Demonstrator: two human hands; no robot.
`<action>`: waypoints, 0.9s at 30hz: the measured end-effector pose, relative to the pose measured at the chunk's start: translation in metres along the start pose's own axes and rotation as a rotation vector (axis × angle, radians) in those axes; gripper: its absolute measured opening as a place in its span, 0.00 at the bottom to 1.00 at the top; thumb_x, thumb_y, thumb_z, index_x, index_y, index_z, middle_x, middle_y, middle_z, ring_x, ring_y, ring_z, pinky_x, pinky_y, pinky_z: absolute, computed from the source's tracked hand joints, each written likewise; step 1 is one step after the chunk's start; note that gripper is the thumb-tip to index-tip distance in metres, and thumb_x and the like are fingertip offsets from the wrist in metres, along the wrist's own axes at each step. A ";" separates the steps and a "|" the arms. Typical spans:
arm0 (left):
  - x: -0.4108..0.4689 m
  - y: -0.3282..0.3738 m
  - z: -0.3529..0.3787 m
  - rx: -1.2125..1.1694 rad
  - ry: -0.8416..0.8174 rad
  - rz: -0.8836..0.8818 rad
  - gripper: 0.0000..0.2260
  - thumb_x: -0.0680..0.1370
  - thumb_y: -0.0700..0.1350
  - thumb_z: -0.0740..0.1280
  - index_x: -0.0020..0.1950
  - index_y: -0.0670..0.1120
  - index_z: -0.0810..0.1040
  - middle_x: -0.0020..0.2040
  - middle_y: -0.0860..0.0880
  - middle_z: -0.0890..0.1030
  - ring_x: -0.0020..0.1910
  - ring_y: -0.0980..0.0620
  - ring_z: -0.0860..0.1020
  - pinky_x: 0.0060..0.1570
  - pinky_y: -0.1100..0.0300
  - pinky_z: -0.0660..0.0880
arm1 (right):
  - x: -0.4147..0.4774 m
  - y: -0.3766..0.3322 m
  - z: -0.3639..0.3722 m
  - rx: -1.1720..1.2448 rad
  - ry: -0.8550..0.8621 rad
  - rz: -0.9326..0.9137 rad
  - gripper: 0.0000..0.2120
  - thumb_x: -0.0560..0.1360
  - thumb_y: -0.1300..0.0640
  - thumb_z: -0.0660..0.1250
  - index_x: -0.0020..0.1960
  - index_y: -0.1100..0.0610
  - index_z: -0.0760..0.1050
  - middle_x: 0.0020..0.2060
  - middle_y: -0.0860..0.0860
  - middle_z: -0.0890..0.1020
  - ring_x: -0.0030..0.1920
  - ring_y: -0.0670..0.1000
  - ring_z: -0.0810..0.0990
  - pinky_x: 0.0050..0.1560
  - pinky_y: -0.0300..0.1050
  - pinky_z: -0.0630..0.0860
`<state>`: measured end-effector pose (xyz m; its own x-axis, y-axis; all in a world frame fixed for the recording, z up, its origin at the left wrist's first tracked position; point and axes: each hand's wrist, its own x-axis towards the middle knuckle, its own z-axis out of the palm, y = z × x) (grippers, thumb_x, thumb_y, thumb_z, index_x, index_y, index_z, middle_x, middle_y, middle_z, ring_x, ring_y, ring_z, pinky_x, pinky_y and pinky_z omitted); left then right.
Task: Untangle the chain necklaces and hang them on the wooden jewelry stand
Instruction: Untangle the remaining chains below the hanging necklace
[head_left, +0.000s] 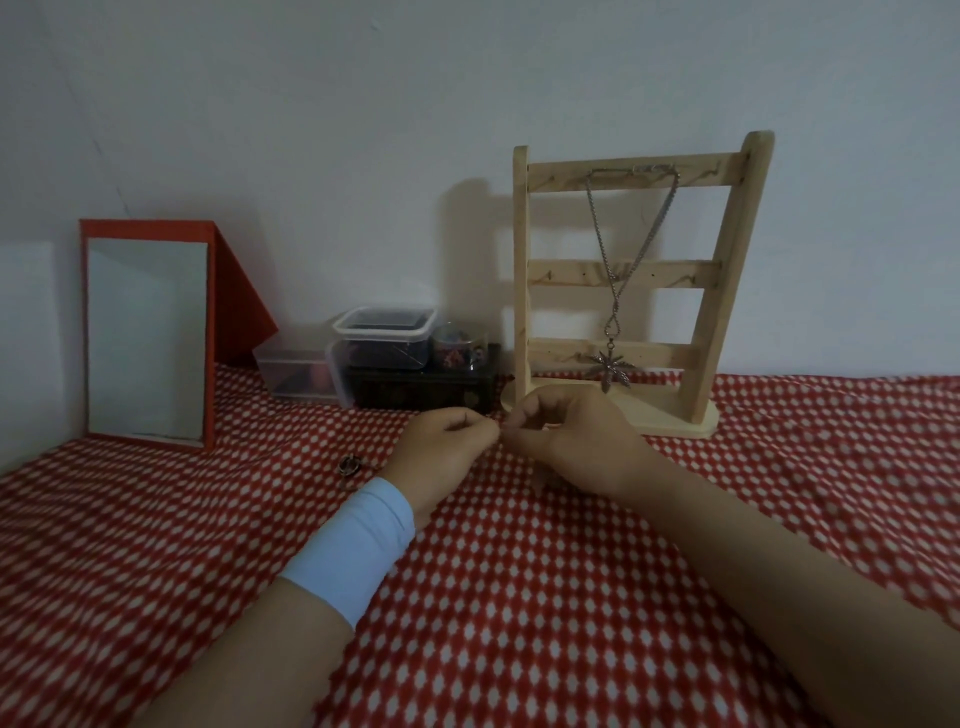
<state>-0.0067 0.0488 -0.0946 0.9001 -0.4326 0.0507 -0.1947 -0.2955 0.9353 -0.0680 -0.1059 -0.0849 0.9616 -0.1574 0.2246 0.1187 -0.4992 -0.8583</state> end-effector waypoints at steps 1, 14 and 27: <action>0.000 -0.001 0.000 -0.032 -0.005 -0.020 0.12 0.77 0.46 0.66 0.34 0.51 0.82 0.38 0.51 0.84 0.45 0.51 0.81 0.50 0.55 0.77 | 0.000 0.000 -0.001 -0.096 -0.003 -0.046 0.03 0.74 0.59 0.76 0.41 0.56 0.84 0.37 0.47 0.86 0.31 0.41 0.81 0.34 0.34 0.77; 0.002 -0.005 0.002 -0.010 -0.067 -0.005 0.11 0.78 0.46 0.65 0.38 0.49 0.83 0.41 0.49 0.84 0.48 0.51 0.82 0.55 0.54 0.77 | 0.002 0.003 -0.005 0.258 -0.173 0.147 0.11 0.83 0.61 0.64 0.43 0.60 0.79 0.31 0.51 0.82 0.36 0.52 0.82 0.46 0.47 0.81; 0.003 -0.007 0.005 -0.230 -0.060 -0.138 0.11 0.77 0.48 0.64 0.38 0.46 0.78 0.39 0.48 0.83 0.46 0.48 0.81 0.53 0.51 0.76 | 0.003 0.005 0.000 -0.102 -0.081 -0.107 0.13 0.86 0.57 0.54 0.50 0.59 0.74 0.43 0.52 0.78 0.44 0.47 0.77 0.49 0.42 0.74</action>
<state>-0.0045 0.0454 -0.1023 0.8859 -0.4535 -0.0970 0.0279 -0.1568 0.9872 -0.0647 -0.1088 -0.0885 0.9623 -0.0313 0.2704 0.1996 -0.5942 -0.7791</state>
